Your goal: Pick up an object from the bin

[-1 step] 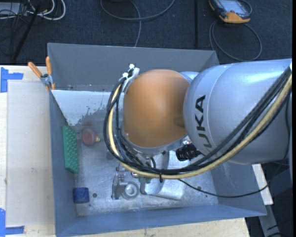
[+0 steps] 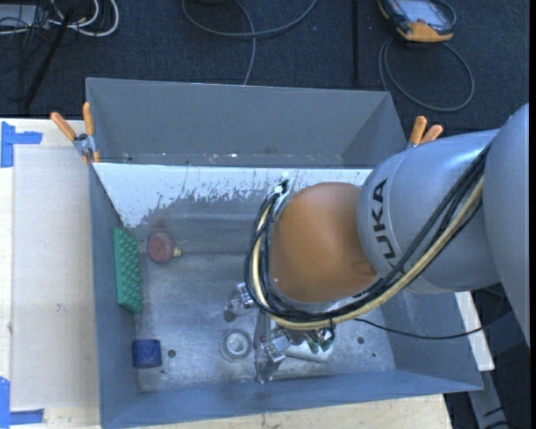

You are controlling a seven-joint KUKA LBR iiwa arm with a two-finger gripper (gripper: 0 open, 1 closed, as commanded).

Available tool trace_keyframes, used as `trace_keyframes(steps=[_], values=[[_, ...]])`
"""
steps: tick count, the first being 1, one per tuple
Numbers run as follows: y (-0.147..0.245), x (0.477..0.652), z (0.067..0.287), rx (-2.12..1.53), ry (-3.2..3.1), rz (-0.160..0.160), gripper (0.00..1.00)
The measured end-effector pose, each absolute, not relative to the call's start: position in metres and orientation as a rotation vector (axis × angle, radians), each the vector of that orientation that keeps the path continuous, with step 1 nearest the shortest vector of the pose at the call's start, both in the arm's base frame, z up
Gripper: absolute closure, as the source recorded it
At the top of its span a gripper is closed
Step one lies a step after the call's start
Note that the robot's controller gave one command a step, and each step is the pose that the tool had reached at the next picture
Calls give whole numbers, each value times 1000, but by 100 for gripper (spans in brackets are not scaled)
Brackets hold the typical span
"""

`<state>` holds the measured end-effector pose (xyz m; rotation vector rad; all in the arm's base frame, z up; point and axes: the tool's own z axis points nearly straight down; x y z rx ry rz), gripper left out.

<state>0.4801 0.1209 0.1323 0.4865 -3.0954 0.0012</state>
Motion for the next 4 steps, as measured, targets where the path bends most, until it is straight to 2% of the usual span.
trace_keyframes(steps=[1,2,3,4], values=[[94,512,70,303,-3129,-4,0],[115,481,76,418,-3124,-2,0],[114,478,75,411,-3113,-2,100],[114,482,242,844,-3033,0,100]])
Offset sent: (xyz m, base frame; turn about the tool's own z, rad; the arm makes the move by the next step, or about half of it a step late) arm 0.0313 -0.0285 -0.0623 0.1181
